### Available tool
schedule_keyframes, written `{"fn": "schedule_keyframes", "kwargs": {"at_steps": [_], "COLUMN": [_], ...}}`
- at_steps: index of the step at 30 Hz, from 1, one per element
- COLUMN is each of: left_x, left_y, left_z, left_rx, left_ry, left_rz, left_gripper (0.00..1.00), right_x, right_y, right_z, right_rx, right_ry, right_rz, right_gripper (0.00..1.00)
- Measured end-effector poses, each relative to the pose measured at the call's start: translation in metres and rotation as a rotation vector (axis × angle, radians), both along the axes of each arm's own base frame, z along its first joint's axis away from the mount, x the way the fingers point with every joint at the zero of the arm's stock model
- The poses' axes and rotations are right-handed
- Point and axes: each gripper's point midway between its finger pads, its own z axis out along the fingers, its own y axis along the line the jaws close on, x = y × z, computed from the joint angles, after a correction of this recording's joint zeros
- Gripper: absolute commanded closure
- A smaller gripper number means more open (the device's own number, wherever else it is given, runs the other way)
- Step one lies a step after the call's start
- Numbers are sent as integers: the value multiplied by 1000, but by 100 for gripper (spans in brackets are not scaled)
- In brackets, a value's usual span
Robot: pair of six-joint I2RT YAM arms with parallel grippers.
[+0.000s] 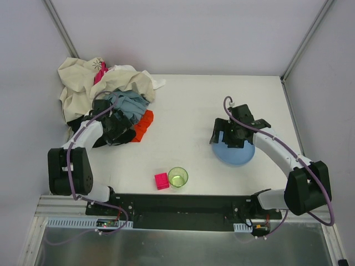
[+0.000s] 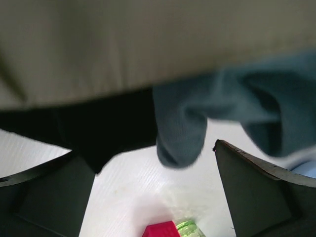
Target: Pick out a specific cloth from the pile
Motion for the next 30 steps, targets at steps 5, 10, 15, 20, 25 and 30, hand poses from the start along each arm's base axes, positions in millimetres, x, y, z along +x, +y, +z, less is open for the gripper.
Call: {"fn": "schedule_keyframes", "kwargs": {"at_steps": [5,10,15,20,25,30], "left_x": [15,27,38,48,61,76], "left_y": [-1,-1,2,3,6,8], "left_z": [-17,-12,-3,8,21,29], "left_rx": [0,3,23,29,49,75], "left_ry": [20,-32,-93,-131,-172,-199], "left_rz": [7,8,13,12,7,-20], "left_gripper": [1,2,4,4,5,9], "right_x": [0,1,1,0,1,3], "right_y": [-2,-3,-4,-4,-4,-3], "right_z": [-1,-2,-3,-7,-11,-14], "right_rx": [-10,-19,-24,-30,-36,-41], "right_ry": [-2,-4,-1,13,27,37], "right_rz": [-3,-5,-3,-2,-2,1], "right_gripper": [4,4,4,4,4,4]}}
